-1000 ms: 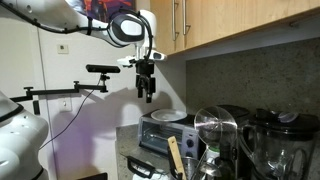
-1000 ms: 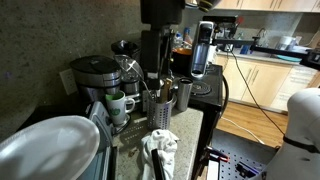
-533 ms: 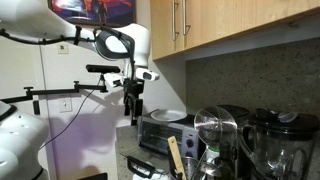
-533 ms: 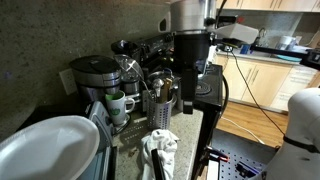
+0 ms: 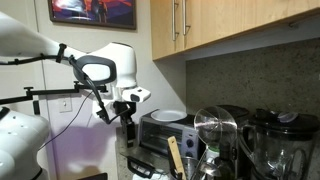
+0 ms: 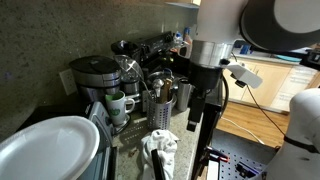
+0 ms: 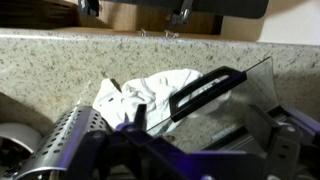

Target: Close the oven door

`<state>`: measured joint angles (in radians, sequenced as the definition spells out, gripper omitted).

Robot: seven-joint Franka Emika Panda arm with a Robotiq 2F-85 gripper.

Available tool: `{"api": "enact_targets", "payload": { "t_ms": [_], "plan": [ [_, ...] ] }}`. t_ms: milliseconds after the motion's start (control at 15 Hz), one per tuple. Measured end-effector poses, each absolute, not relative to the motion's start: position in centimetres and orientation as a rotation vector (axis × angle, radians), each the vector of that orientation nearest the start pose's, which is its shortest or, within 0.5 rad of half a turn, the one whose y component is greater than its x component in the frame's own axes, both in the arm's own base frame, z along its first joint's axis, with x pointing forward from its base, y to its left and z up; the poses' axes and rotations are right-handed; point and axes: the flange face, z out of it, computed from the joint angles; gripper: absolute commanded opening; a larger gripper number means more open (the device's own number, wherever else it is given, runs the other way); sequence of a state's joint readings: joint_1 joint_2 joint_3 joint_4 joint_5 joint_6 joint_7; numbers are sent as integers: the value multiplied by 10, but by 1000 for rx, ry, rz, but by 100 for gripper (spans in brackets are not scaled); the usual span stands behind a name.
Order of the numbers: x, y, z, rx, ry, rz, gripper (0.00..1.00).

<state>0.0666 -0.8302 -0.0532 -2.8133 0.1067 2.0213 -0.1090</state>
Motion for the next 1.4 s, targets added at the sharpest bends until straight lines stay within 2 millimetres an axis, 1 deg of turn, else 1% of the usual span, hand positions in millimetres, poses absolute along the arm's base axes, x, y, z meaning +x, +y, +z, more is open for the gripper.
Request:
{"api": "enact_targets", "payload": {
  "t_ms": [200,267,400,600,800,1000,1400],
  "plan": [
    [322,6,424,-2987,-83,-231,100],
    [330,5,420,-2979,-62,-268,100],
    [343,4,405,-2976,-35,-291,100],
    [356,9,374,-2983,-26,-231,100],
    [362,15,342,-2984,-15,-132,100],
    [363,21,312,-2982,-5,-25,100],
    [361,27,259,-3000,-11,139,100]
  ]
}}
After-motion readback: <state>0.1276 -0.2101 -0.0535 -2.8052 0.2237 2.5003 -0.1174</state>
